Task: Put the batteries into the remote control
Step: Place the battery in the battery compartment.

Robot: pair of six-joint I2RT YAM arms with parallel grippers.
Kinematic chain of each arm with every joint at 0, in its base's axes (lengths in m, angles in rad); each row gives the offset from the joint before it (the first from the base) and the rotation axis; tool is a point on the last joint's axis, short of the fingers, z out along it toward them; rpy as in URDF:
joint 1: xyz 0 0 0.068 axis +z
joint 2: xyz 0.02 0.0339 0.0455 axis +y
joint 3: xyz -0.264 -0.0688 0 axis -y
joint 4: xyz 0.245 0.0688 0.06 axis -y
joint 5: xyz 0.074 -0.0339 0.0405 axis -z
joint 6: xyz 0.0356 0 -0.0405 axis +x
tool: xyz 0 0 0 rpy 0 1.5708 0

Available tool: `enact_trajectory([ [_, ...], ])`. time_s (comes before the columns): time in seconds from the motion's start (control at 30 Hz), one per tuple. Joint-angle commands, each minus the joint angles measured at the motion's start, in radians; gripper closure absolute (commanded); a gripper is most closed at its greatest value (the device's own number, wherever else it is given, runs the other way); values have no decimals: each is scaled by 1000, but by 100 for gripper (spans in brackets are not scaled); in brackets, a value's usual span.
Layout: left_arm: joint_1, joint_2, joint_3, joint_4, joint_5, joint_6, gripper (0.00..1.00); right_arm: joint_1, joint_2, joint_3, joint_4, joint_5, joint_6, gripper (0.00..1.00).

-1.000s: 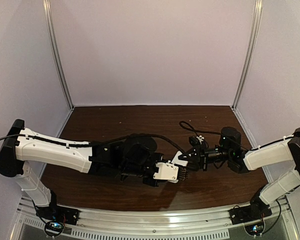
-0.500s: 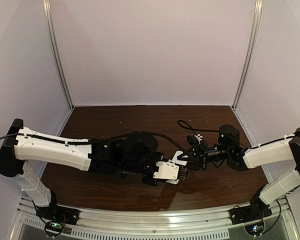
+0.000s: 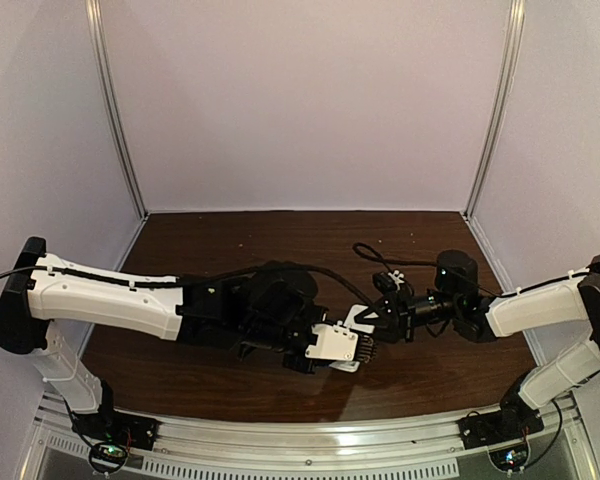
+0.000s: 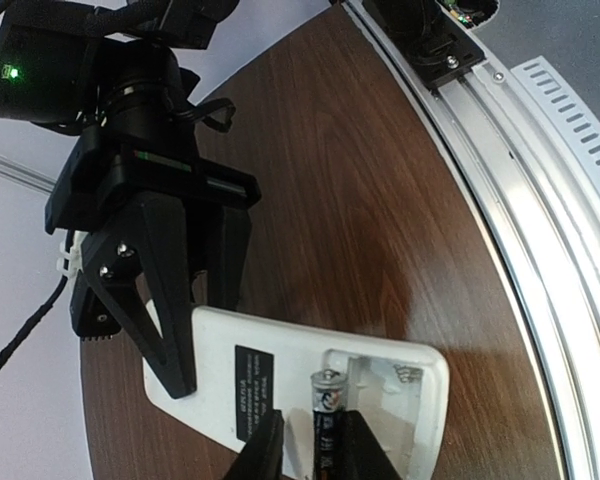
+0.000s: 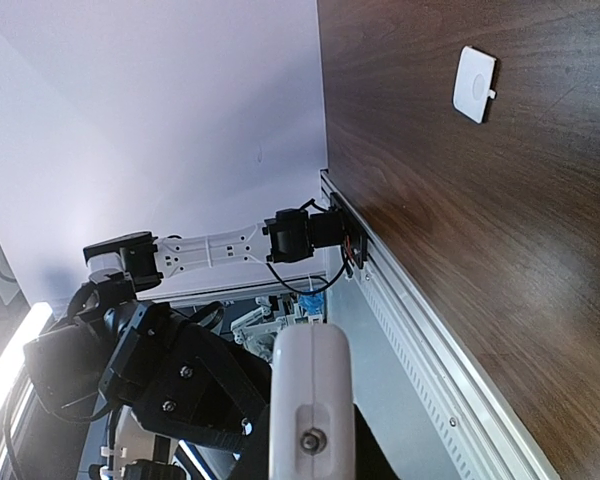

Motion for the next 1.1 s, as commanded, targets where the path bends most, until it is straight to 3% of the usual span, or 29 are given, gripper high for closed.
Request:
enact_trajectory([
  [0.0, 6, 4, 42, 11, 33, -4, 82, 8, -12, 20, 7, -32, -18, 100],
  [0.2, 6, -7, 45, -3, 66, -4, 86, 4, -8, 19, 11, -36, -17, 100],
  [0.47, 6, -4, 38, 12, 102, -20, 99, 1, 0, 13, 72, -40, 22, 100],
  [1.07, 16, -93, -76, 106, 163, -57, 100, -1, 32, -46, 389, -71, 233, 100],
])
